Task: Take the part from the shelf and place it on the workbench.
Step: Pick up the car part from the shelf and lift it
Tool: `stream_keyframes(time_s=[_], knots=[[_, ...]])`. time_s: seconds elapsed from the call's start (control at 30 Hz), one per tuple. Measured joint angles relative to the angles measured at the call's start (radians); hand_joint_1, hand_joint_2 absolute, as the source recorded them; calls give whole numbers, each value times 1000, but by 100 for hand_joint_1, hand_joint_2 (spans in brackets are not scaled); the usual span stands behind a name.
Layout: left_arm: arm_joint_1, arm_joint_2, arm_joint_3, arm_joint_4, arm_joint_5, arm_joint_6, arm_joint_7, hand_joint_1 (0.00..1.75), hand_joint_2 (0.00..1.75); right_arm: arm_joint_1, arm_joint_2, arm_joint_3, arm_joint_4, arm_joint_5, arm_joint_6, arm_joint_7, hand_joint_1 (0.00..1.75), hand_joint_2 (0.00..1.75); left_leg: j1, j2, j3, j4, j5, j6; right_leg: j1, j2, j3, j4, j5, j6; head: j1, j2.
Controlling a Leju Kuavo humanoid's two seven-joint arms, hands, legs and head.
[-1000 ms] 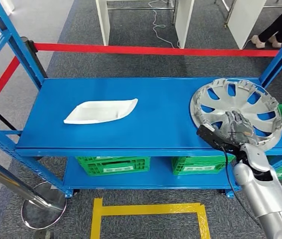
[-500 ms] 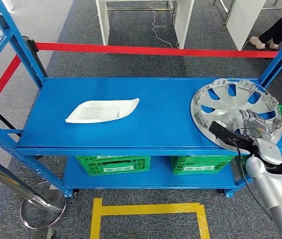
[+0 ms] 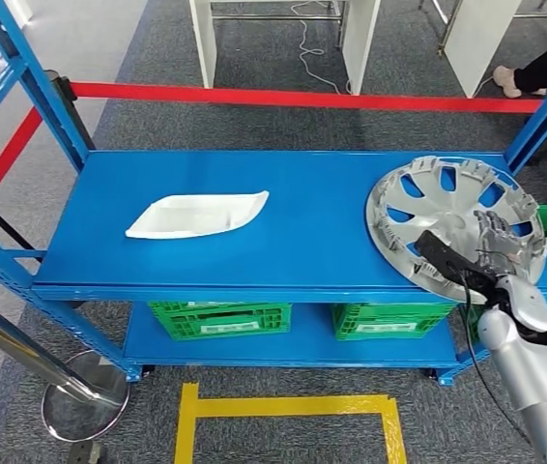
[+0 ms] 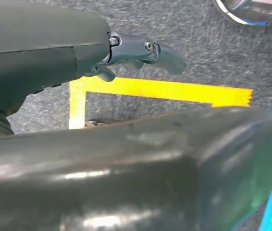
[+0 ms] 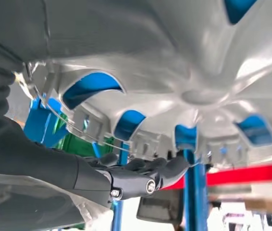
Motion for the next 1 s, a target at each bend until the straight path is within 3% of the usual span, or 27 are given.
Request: stream_keyframes(time_s=[0.07, 0.1, 0.17, 0.23, 0.27, 0.3, 0.37, 0.4, 0.43, 0.57, 0.63, 0.7, 0.73, 0.77, 0.8, 0.83, 0.9, 0.93, 1.0], knots=[[5, 1, 0, 0, 0, 0, 0, 0, 0, 18, 17, -13, -4, 5, -79, -14, 0, 0, 1, 1, -9, 23, -20, -10, -3, -2, 1, -2, 2, -13, -2, 0], [6, 1, 0, 0, 0, 0, -1, 0, 0, 24, 25, -20, -8, 7, -108, -21, 0, 0, 2, 1, -25, 61, -44, -15, -5, -3, 2, -4, 3, -19, -2, 0], [7, 1, 0, 0, -2, 0, -1, 0, 0, 34, 40, -33, -18, 12, -153, -34, 0, 0, 3, 2, -78, 181, -103, -22, -4, -5, 2, -4, 2, -27, -4, 0], [11, 0, 0, 0, -3, 1, -2, 0, 0, 49, 56, -46, -29, 15, -183, -48, 0, 0, 4, 3, -115, 263, -125, -23, -2, -5, 2, -3, 1, -30, -4, 0], [12, 0, 0, 0, -3, 2, -2, 0, 0, 57, 64, -53, -37, 12, -194, -58, 0, 0, 4, 3, -112, 256, -110, -21, -1, -5, 3, -3, 1, -30, -4, 0], [13, 0, 0, 0, -3, 3, -4, 0, 0, 65, 71, -60, -46, 4, -200, -70, 0, 0, 3, 2, -93, 215, -80, -16, 1, -4, 3, -2, 0, -30, -4, 0], [12, 3, 0, 0, -3, 4, -6, 0, 0, 72, 83, -70, -64, -33, -187, -101, 0, 0, -2, 3, -34, 91, -20, 0, 5, -3, 4, -1, -1, -29, -3, 0], [11, 4, 0, 0, -3, 4, -8, 0, 0, 73, 88, -73, -71, -58, -166, -118, 0, 0, -4, 3, -12, 42, -6, 5, 7, -2, 2, 0, -1, -27, -3, 0], [11, 5, 0, 0, -3, 4, -9, 0, 0, 73, 91, -74, -75, -80, -140, -135, 0, 0, -6, 3, 0, 15, -3, 9, 7, -2, 0, 0, -1, -24, -2, 0], [14, 7, 0, 0, -3, -2, -18, 0, 0, 73, 90, -62, -87, -98, -41, -196, 0, 0, -4, 2, 7, -11, 1, 19, 4, -2, -10, 9, -11, -2, -1, 0], [12, 9, 0, 0, -3, -5, -20, 0, 0, 71, 81, -46, -89, -74, -11, -209, 0, 0, 1, 3, 9, -19, 7, 25, 2, -2, -49, 89, -60, 7, 2, 0], [12, 10, 0, 0, -5, -5, -21, 0, 0, 74, 71, -27, -86, -52, 13, -215, 0, 0, 1, 3, 9, -19, 7, 28, -1, -2, -112, 223, -116, 16, 3, 0], [13, 10, 0, 0, -5, -5, -22, 0, 0, 78, 67, -18, -84, -43, 24, -217, 0, 0, 1, 3, 9, -18, 7, 28, -2, -2, -133, 266, -124, 19, 3, 0], [13, 10, 0, 0, -6, -5, -22, 0, 0, 80, 62, -8, -82, -33, 35, -219, 0, 0, 1, 3, 9, -18, 6, 28, -3, -2, -138, 273, -114, 22, 3, 0], [13, 10, 0, 0, -6, -5, -22, 0, 0, 81, 55, 2, -80, -24, 45, -219, 0, 0, 2, 3, 9, -17, 6, 27, -5, -3, -122, 237, -87, 24, 3, 0], [13, 10, 0, 0, -6, -6, -22, 0, 0, 81, 47, 10, -79, -18, 53, -219, 0, 0, 3, 3, 9, -14, 4, 25, -8, -3, -91, 171, -50, 26, 3, 0], [12, 11, 0, 0, -6, -6, -22, 0, 0, 80, 33, 25, -79, -8, 64, -218, 0, 0, 0, 1, 7, -7, -2, 16, -8, -3, -25, 45, -6, 23, 2, 0], [12, 11, 0, 0, -7, -5, -22, 0, 0, 80, 29, 31, -78, -4, 68, -216, 0, 0, -1, 1, 6, -3, -3, 11, -7, -2, -6, 12, -1, 18, 2, 0], [13, 12, 0, 0, -7, -5, -22, 0, 0, 85, 21, 43, -76, 5, 74, -212, 0, 0, -3, 1, 4, -1, -3, 4, -5, 0, 1, 2, -5, 5, 2, 0]])
